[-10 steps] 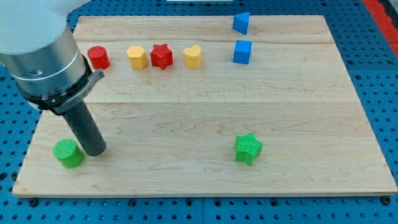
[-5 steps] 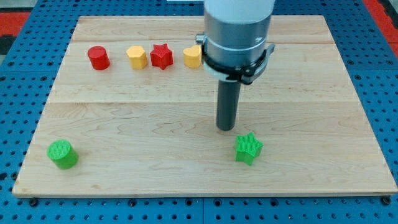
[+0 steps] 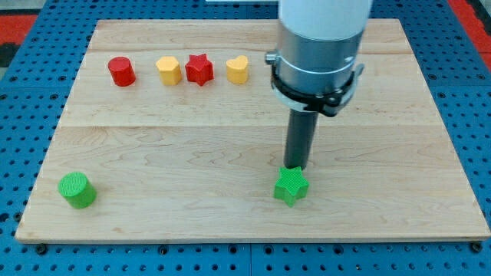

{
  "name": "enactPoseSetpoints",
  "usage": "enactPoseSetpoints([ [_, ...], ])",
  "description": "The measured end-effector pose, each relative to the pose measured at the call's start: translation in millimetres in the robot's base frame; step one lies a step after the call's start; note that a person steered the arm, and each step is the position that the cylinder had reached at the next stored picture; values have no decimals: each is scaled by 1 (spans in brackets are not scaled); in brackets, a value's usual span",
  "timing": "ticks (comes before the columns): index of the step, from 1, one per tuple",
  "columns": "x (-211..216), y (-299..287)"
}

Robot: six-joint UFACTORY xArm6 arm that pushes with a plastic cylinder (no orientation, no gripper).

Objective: Push the green star into the top side of the green circle

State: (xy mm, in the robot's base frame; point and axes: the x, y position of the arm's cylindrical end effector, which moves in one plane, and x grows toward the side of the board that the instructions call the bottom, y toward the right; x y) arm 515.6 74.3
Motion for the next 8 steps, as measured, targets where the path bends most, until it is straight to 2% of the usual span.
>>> enactPoseSetpoints([
  [1,31,11],
  [2,32,-69],
  [3,37,-91],
  [4,37,-63],
  [5,36,-58],
  [6,55,11],
  [7,98,28],
  [8,94,-20],
])
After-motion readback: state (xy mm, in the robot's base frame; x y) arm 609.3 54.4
